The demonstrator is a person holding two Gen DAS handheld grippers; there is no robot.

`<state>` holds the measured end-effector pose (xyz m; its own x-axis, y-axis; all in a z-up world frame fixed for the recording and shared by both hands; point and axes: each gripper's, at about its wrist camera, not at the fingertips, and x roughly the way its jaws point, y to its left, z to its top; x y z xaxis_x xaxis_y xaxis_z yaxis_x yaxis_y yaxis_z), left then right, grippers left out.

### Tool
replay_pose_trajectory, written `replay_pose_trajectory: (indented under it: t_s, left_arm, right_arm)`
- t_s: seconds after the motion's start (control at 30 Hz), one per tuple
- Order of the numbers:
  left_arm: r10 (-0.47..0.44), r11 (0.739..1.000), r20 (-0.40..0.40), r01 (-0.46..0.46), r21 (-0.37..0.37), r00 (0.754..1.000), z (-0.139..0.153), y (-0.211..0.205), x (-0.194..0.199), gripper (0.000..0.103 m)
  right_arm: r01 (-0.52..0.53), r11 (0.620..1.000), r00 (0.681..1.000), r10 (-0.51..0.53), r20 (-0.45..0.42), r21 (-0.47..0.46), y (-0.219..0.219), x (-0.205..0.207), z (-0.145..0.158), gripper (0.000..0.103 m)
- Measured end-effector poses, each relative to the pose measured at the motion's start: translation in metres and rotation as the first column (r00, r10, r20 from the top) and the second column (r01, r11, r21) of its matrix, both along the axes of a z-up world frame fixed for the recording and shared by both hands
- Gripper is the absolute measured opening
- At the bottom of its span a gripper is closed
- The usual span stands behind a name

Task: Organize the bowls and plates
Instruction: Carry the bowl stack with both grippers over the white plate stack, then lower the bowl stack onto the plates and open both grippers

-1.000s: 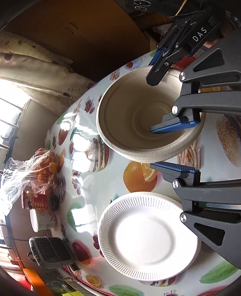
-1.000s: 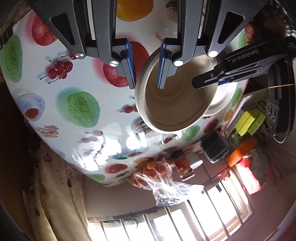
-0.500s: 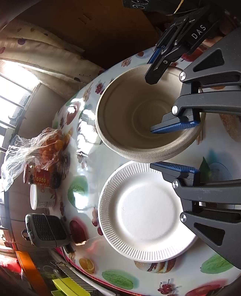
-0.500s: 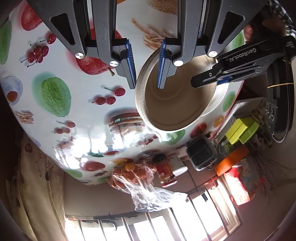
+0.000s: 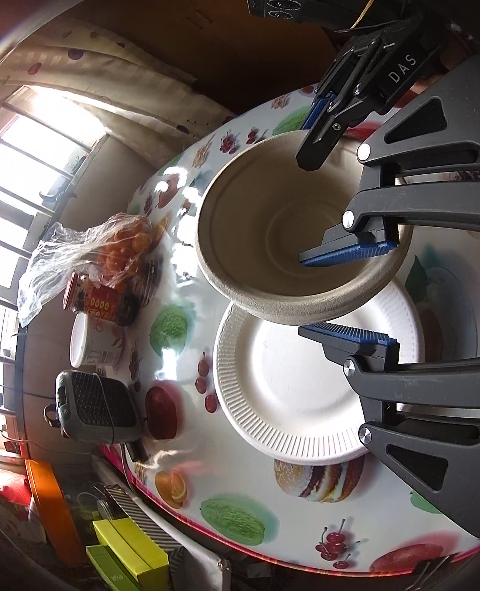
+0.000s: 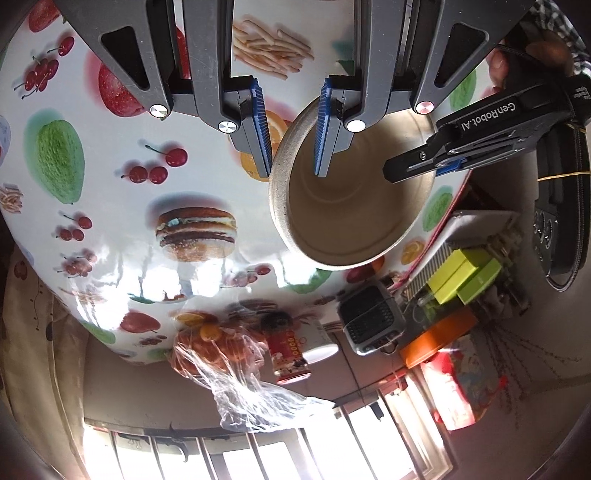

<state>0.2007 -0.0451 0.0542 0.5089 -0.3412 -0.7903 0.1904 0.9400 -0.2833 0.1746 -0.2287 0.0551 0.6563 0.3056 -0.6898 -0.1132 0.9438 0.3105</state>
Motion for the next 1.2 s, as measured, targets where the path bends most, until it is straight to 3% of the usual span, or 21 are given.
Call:
replay_pose_trajectory:
  t_s: [0.57, 1.2]
  left_arm:
    - [0.097, 0.995, -0.008, -0.097, 0.025, 0.995, -0.006, 0.047, 0.013, 0.032]
    - [0.131, 0.991, -0.039, -0.129, 0.039, 0.991, -0.016, 0.063, 0.02, 0.032]
  right_arm:
    - [-0.1, 0.995, 0.994, 0.1, -0.034, -0.007, 0.049, 0.032, -0.01, 0.023]
    - [-0.129, 0.991, 0.989, 0.127, -0.076, -0.024, 0.07, 0.052, -0.024, 0.023]
